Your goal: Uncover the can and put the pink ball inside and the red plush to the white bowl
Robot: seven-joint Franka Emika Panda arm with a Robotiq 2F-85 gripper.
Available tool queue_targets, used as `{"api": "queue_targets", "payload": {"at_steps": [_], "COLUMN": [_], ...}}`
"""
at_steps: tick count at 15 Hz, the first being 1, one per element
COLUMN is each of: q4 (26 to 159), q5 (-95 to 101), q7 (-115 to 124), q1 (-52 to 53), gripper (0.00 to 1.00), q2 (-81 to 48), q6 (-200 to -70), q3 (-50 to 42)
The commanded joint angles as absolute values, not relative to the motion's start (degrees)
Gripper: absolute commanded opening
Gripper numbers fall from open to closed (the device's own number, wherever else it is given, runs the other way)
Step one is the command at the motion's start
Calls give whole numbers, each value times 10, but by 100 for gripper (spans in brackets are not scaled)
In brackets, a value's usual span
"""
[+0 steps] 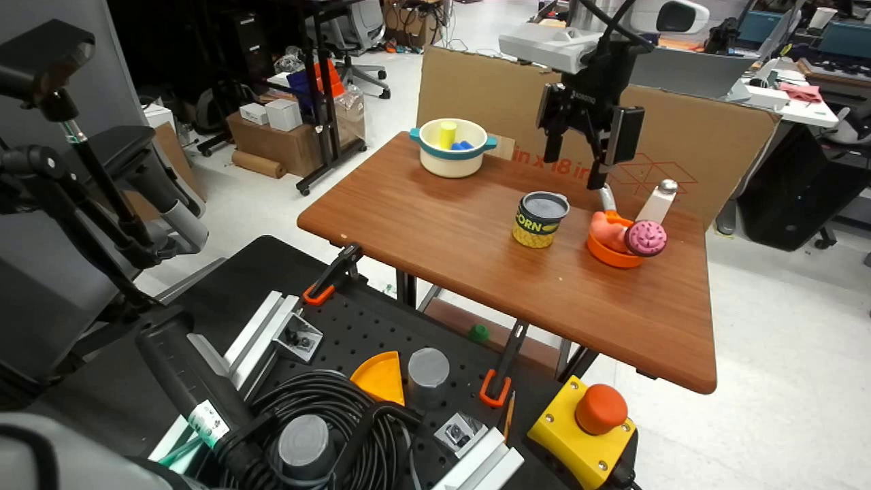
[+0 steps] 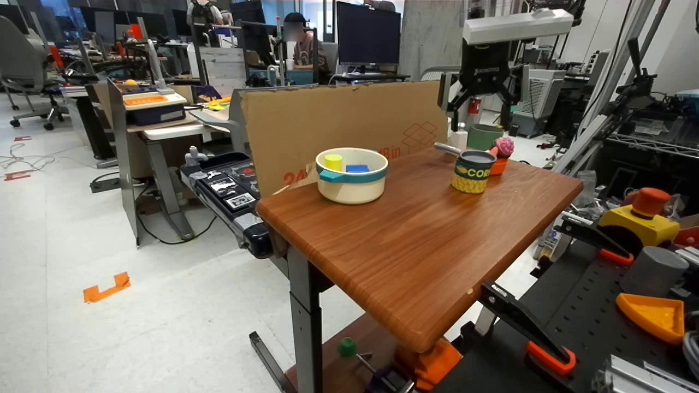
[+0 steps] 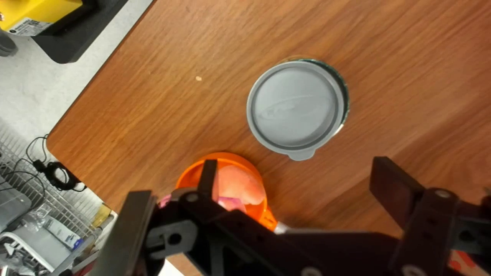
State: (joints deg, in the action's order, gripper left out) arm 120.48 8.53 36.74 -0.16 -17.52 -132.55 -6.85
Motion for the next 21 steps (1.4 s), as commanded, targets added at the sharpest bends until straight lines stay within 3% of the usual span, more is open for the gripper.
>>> {"api": "queue_targets", "payload": {"at_steps": [1,21], "q4": [1221,1205], "q5": [67,210], "q7": [358,457], "q1": [8,20], "gripper": [100,100], "q2": [-146,-190], "q6": [-1325,-1329], "q3": [-63,-107]}}
